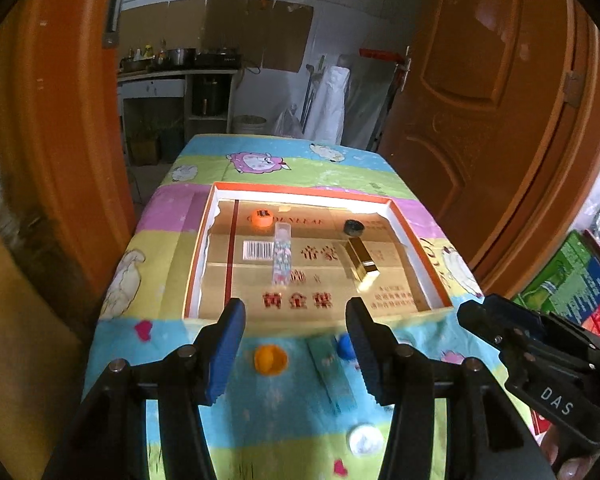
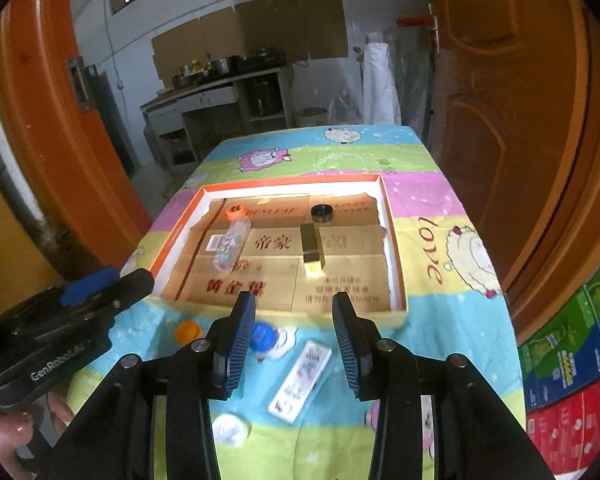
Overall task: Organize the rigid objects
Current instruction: 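Withdraw both open tools from the box back over the table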
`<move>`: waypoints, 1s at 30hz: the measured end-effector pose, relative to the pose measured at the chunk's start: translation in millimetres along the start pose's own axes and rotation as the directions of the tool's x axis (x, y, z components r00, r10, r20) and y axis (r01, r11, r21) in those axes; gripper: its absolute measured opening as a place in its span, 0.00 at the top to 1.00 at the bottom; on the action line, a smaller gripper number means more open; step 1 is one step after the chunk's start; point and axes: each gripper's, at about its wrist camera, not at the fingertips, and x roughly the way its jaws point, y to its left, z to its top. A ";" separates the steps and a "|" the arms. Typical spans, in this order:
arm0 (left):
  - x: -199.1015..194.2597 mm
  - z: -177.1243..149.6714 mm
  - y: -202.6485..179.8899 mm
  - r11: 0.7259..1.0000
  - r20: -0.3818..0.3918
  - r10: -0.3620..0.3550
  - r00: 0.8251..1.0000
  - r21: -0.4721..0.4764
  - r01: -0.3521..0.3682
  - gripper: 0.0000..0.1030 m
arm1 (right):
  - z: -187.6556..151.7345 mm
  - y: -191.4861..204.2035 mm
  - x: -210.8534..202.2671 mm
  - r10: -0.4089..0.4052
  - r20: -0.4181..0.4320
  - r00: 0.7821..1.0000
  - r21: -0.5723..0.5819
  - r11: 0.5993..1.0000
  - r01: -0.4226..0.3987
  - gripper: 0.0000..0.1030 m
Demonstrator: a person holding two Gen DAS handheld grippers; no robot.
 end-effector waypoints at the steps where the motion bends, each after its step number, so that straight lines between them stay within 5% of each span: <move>1: -7.0 -4.3 -0.5 1.000 0.006 -0.003 1.000 0.000 0.003 0.49 | -5.1 1.4 -6.9 -0.001 0.002 1.000 -0.001 1.000 0.001 0.60; 17: -105.8 -94.8 -2.7 1.000 0.068 -0.014 0.998 0.017 0.012 0.49 | -98.6 29.7 -98.0 0.010 0.032 0.999 -0.028 1.000 -0.009 0.60; 30: -98.4 -137.4 7.8 0.999 0.067 -0.034 0.997 -0.021 0.036 0.49 | -159.1 42.9 -64.0 0.049 0.013 0.999 -0.084 0.995 -0.047 0.55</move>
